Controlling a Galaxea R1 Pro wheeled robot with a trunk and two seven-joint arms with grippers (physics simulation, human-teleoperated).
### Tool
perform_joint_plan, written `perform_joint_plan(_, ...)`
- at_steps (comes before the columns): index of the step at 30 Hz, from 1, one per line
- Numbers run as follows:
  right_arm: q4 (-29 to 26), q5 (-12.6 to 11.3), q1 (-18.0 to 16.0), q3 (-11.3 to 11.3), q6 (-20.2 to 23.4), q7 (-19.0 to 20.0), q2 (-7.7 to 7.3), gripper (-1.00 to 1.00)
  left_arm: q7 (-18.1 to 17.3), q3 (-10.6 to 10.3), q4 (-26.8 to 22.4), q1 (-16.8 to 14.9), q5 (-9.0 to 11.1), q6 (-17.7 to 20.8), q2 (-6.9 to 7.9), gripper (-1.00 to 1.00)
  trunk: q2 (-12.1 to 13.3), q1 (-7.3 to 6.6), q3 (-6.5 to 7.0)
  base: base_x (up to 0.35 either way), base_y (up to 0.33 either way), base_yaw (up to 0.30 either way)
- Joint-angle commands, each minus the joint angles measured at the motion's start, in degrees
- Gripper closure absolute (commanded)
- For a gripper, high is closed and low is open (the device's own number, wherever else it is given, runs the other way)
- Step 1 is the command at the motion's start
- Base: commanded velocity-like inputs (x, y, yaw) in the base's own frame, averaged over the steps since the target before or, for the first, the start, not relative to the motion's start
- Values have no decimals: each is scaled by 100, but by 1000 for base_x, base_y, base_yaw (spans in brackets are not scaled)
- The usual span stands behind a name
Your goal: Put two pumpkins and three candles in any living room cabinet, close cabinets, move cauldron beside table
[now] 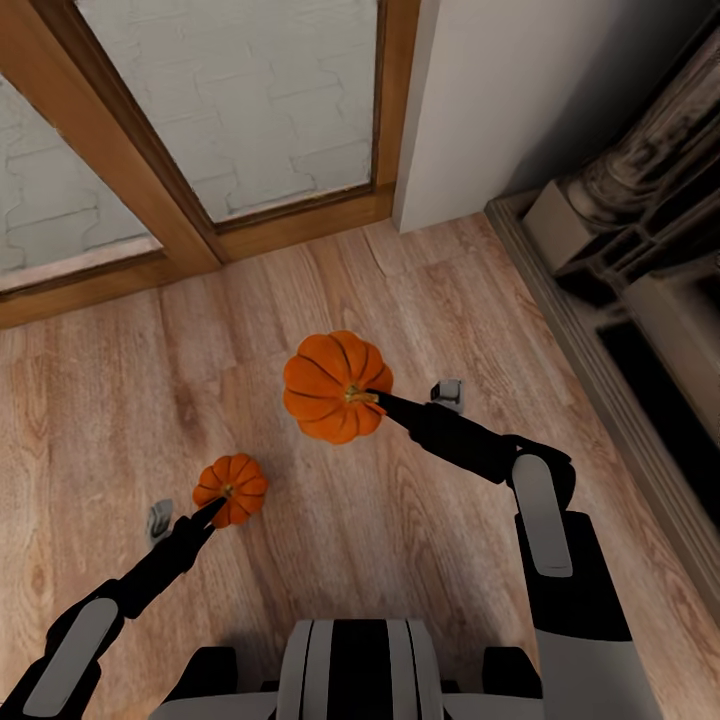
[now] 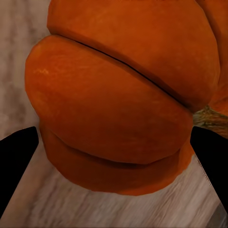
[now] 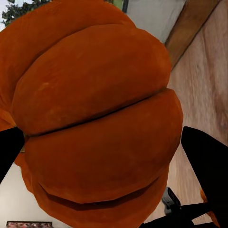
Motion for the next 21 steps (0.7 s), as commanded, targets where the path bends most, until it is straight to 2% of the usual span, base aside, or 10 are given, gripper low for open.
perform_joint_plan(1, 0, 33, 8, -27, 29, 20, 0, 100, 0, 49, -2, -2, 30, 56, 2, 100, 1, -3, 20, 0, 0, 0)
perform_joint_plan(5, 2, 32, 48, -46, 43, -260, -45, 100, -2, 212, -48, 0, 39, 161, 19, 100, 6, -13, 109, 0, 0, 0)
perform_joint_plan(8, 17, 20, 55, -96, 67, -547, -140, 100, 1, 392, -235, 0, 35, 540, 60, 100, 10, -21, 175, 0, 0, 0)
perform_joint_plan(11, 32, 12, 233, -185, 59, -644, -501, 100, 14, 747, -644, -1, 28, 1316, 72, 100, 14, -29, 242, 0, 0, 0)
perform_joint_plan(12, 33, 5, 320, -196, 52, -647, -574, 100, 18, 815, -732, -2, 24, 1560, 83, 100, 15, -31, 264, 0, 0, 0)
perform_joint_plan(13, 34, 2, 457, -205, 50, -643, -645, 100, 21, 971, -863, -2, 20, 1962, 132, 100, 17, -34, 286, 0, 0, 0)
perform_joint_plan(17, 27, -12, 818, -212, 67, -606, -728, 100, 12, 1584, -1184, 1, 36, 3041, 254, 100, 22, -44, 375, 0, 0, 0)
perform_joint_plan(20, 11, -9, 1192, -214, 72, -598, -745, 100, 2, 1681, -1256, 0, 114, 3252, 341, 100, 26, -52, 441, 0, 0, 0)
perform_joint_plan(21, 19, -7, 1274, -218, 65, -594, -752, 100, 0, 1674, -1300, 3, 222, 3284, 403, 100, 27, -55, 463, 0, 0, 0)
